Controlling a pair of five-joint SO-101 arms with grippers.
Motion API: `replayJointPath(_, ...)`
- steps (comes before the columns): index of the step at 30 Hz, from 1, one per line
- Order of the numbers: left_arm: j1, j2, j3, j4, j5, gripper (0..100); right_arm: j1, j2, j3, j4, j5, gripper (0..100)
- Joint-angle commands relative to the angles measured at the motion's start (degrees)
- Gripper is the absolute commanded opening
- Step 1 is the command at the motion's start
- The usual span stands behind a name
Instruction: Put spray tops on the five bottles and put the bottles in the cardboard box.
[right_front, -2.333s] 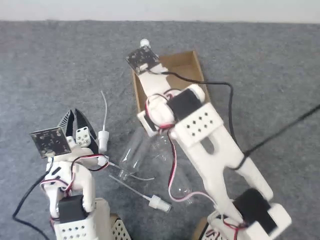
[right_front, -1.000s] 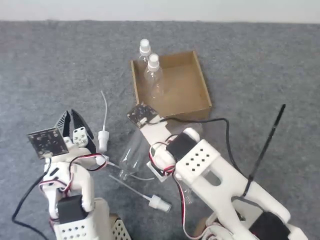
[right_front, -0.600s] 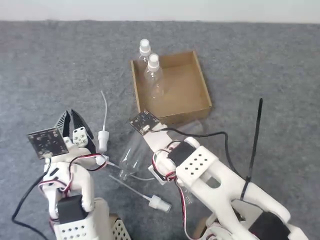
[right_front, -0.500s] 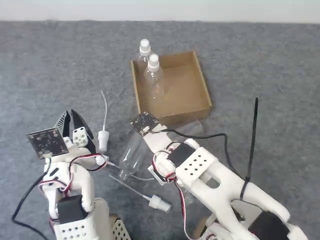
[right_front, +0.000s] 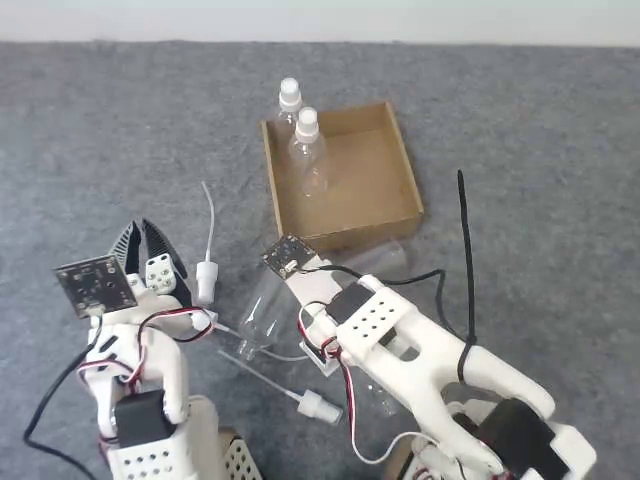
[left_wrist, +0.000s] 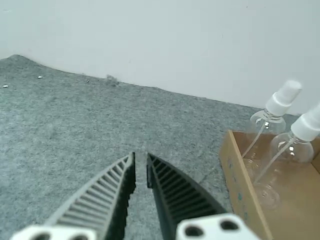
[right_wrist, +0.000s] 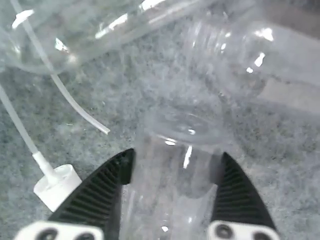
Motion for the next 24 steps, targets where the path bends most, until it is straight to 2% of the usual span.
replayJointPath(1, -0.4, -0.4, -0.7, -2.0, 0.3, 4, -0.1, -0.6, -0.7, -0.8, -0.4, 5.1)
replayJointPath(8, -0.4, -0.4, -0.7, -2.0, 0.3, 4, 0.0, -3.0, -0.7, 0.0, -0.5, 0.6)
replayJointPath(20, -0.4, -0.4, -0.7, -2.0, 0.3, 4, 7.9, -25.5, -0.7, 8.5, -1.1, 0.6)
replayJointPath(24, -0.4, -0.4, -0.7, -2.0, 0.3, 4, 10.2, -29.0, -0.4, 9.4, -8.5, 0.6)
